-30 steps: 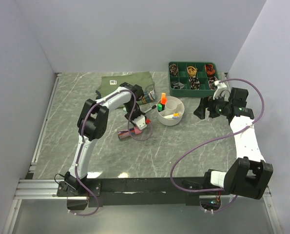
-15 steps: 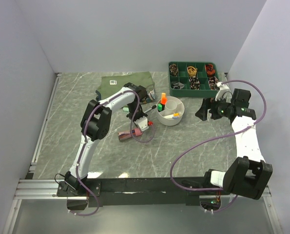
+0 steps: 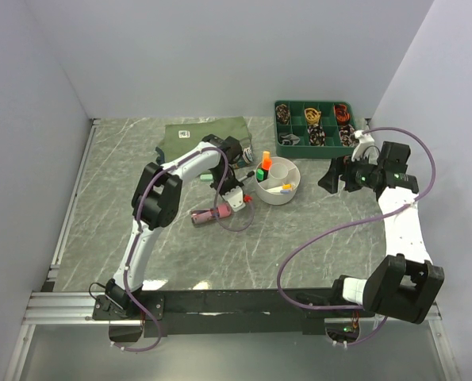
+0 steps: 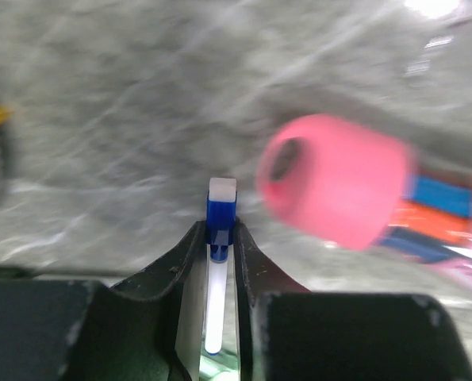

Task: Sort the stationery into containers
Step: Pick up the pen from the center of the board.

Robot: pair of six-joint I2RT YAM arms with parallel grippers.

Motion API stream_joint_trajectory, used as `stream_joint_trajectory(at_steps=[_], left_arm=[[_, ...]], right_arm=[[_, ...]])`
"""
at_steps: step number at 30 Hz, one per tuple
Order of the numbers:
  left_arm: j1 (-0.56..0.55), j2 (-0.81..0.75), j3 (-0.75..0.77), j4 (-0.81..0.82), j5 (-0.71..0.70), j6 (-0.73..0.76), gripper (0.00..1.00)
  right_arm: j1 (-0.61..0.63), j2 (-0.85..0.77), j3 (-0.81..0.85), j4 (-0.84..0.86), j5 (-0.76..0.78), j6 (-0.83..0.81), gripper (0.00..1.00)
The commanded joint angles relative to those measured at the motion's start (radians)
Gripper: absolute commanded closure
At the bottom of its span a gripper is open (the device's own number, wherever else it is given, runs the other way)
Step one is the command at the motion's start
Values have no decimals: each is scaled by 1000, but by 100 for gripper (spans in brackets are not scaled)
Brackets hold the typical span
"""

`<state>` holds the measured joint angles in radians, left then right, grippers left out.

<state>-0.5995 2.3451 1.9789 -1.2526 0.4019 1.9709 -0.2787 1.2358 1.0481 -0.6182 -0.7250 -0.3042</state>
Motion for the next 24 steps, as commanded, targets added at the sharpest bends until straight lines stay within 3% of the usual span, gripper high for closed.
stream_joint_trajectory(at_steps=[1, 7, 13, 20, 24], left_arm=[[-6, 0, -46, 225, 14, 85, 99], [-3, -99, -89, 300, 52, -47, 99], [4, -190, -144, 269, 89, -141, 99], [9, -259, -45, 160, 231, -282, 99], [12, -283, 20, 142, 305, -453, 99]], right_arm=[[-7, -6, 66, 3, -28, 7, 0], [-7, -4, 75, 3, -37, 19, 1], [-7, -7, 85, 14, -40, 51, 1], [-7, -22, 84, 12, -36, 59, 1], [-7, -24, 84, 17, -37, 76, 1]])
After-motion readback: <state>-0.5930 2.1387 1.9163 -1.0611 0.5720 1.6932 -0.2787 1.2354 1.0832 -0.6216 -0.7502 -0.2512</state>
